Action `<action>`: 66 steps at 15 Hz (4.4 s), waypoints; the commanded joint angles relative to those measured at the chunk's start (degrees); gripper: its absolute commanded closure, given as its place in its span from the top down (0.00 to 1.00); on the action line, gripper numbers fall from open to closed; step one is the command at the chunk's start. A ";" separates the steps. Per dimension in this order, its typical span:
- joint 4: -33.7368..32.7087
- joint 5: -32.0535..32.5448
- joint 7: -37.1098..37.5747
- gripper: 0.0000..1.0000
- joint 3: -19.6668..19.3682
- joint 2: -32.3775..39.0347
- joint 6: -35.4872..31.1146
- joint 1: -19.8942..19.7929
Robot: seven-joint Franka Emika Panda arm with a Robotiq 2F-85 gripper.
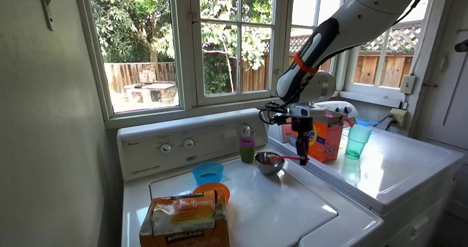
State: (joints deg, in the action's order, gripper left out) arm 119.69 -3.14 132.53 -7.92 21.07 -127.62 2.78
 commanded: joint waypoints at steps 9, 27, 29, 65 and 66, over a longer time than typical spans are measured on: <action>-5.06 35.57 18.37 0.06 -1.28 -0.47 6.31 9.85; -11.38 61.36 24.22 0.06 8.60 3.23 28.45 12.64; -12.02 63.06 24.72 0.06 9.55 4.15 30.47 12.94; -29.05 52.37 17.52 0.06 6.58 7.36 19.03 10.76; -25.59 50.63 19.10 0.26 7.00 4.79 16.84 9.70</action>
State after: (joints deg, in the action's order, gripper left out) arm 94.25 47.43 151.58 -1.41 25.85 -111.05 12.83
